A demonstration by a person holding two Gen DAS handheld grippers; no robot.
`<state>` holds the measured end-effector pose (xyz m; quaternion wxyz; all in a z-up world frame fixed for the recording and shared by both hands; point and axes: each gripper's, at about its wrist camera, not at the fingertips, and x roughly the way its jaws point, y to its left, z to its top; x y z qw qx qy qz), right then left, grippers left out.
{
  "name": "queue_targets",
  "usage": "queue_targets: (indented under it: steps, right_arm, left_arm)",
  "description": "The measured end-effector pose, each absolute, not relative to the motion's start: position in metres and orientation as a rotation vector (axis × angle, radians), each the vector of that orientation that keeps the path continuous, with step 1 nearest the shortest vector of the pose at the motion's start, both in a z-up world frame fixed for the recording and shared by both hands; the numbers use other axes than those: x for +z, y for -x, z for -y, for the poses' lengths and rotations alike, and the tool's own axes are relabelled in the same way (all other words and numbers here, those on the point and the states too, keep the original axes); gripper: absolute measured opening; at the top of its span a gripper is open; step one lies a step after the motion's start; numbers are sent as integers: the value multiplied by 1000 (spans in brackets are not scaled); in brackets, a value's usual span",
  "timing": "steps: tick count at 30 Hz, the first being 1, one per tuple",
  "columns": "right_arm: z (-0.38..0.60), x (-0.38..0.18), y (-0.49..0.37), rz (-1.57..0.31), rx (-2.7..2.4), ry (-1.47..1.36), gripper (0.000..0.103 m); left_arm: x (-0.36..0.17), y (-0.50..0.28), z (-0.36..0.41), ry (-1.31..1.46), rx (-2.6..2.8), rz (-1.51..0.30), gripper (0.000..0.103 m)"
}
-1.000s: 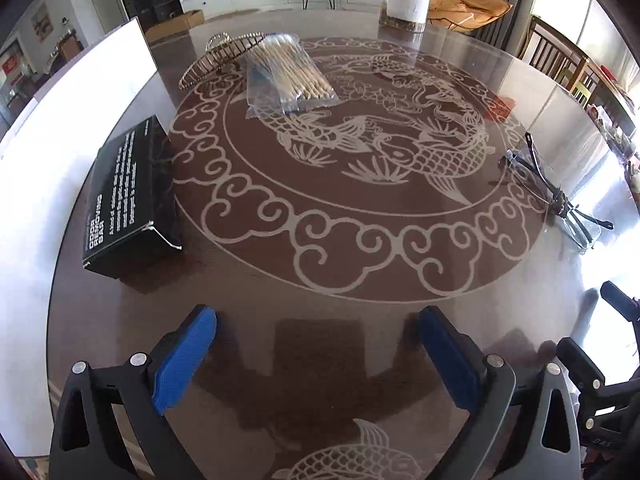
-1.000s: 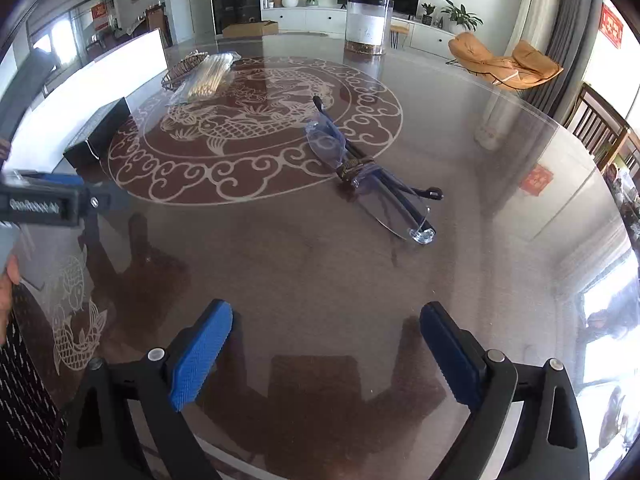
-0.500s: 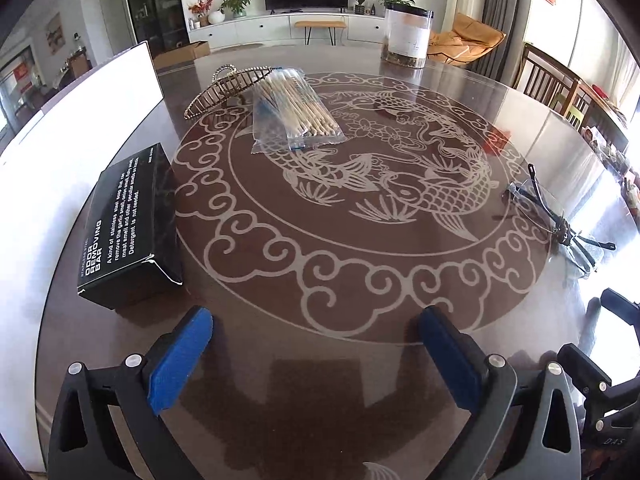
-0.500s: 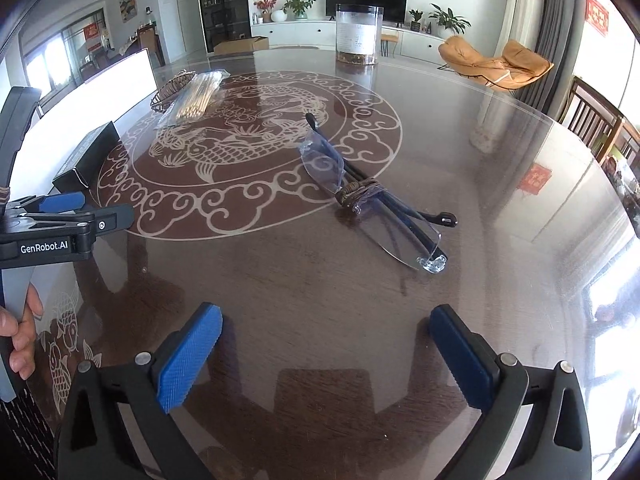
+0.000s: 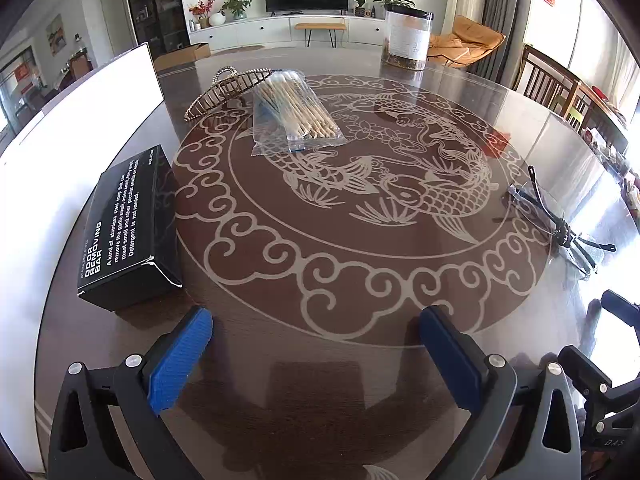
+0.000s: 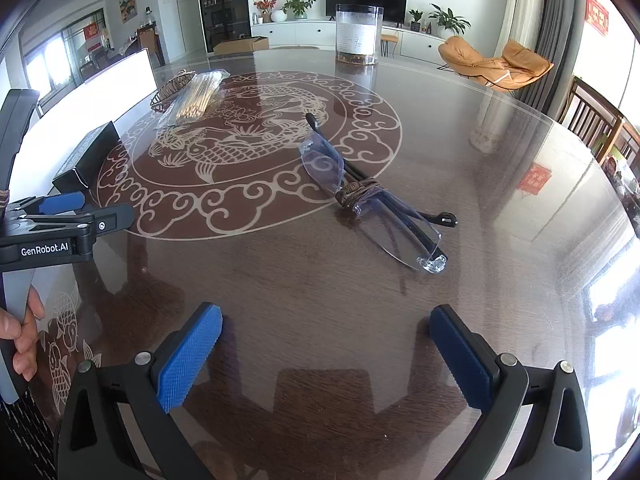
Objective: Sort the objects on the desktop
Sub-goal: 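Move the left tool toward the black ODOR REMOVING BAR box, then close the left tool on the black ODOR REMOVING BAR box and lift it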
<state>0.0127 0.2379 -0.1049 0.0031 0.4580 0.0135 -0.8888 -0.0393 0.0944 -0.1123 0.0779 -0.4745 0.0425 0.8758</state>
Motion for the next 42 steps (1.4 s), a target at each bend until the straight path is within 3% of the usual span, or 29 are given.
queue_targets:
  steps: [35,42]
  right_arm:
    - [-238,-105,-13,-42,-2787,-1436,103]
    - [-238,-105,-13,-42,-2787,-1436,103]
  left_arm:
    - [-110,21,-86,1548,2508,-168,103]
    - [-111,18,-43,1701,2653,13,103]
